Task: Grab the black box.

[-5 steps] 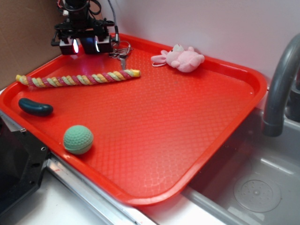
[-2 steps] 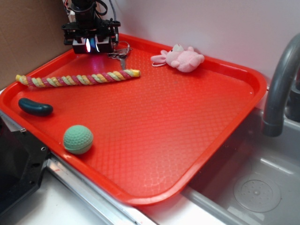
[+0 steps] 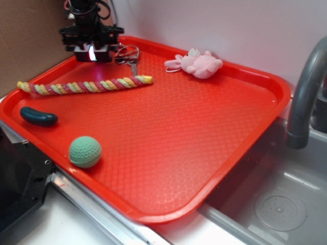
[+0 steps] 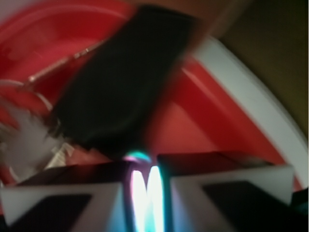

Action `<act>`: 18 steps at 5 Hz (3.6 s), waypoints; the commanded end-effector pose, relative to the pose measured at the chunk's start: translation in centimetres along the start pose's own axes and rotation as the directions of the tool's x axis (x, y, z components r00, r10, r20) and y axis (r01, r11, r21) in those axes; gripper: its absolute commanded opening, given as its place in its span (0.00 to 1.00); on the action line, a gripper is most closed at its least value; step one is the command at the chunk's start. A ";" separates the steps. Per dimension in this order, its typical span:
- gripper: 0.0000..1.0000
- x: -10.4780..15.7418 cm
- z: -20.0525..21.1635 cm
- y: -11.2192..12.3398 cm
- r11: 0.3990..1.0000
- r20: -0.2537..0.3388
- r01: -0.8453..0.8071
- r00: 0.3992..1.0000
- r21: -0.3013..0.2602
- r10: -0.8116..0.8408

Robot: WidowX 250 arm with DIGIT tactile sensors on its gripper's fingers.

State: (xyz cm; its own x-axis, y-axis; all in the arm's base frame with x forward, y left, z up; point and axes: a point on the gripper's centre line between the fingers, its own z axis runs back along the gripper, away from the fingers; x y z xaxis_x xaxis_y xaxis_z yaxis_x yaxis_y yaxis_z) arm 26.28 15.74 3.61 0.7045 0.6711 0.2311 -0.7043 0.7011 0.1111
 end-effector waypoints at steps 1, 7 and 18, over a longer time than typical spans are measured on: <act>0.00 1.1 5.1 2.6 0.997 0.084 -0.054 0.995 -0.057 0.059; 1.00 5.0 3.2 1.1 0.969 0.158 -0.241 0.956 -0.056 0.247; 0.00 -3.3 10.1 -3.6 0.966 0.054 0.240 0.970 -0.095 -0.236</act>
State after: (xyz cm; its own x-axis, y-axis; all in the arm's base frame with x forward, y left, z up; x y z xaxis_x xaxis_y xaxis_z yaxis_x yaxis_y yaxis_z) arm 26.34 7.07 10.81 0.8578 0.4701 0.2078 -0.4944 0.8651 0.0840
